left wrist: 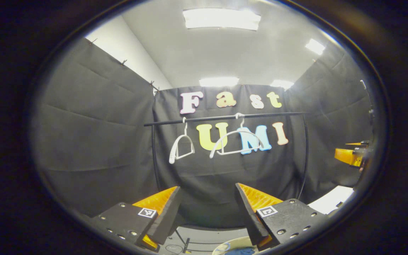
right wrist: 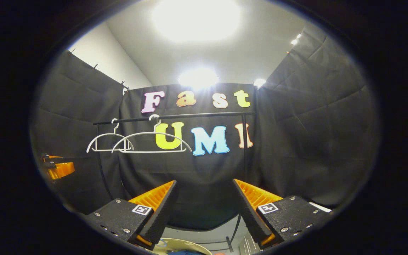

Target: Grasp the clothes on the hanger with both hands and then place them into the laundry hamper below.

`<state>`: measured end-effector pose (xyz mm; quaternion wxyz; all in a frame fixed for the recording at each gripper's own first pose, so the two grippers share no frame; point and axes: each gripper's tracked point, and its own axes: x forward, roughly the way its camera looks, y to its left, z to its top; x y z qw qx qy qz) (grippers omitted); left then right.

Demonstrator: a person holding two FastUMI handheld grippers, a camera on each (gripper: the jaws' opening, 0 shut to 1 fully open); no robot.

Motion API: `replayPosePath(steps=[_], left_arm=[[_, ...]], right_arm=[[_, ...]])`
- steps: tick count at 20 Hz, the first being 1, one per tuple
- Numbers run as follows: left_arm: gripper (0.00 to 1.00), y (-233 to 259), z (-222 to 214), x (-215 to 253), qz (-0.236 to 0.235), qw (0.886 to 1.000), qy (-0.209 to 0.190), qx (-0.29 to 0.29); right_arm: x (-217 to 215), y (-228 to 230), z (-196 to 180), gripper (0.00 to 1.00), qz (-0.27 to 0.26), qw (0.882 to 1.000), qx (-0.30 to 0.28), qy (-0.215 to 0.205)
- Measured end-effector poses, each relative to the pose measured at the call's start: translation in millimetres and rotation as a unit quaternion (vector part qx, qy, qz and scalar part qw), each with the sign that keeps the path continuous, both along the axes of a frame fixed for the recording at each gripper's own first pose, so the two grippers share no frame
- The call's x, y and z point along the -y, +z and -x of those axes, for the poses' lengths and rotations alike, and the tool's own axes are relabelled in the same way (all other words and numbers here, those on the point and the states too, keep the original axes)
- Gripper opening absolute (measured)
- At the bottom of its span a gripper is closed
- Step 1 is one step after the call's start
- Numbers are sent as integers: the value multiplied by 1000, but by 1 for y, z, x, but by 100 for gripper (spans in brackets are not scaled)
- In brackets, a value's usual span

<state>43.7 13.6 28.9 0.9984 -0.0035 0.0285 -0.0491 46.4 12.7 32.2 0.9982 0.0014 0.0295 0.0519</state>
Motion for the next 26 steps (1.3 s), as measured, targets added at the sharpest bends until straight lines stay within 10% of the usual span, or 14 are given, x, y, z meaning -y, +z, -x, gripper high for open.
replayPosePath(steps=[19,20,26], left_arm=[[92,3,14,-30,13,999,32,15],[81,4,13,-31,15,999,33,16],[92,3,10,-28,18,999,34,17]], right_arm=[[18,2,13,93,1,1000,17,-22],[18,2,13,93,3,1000,17,-21],[17,2,12,93,2,1000,17,-23]])
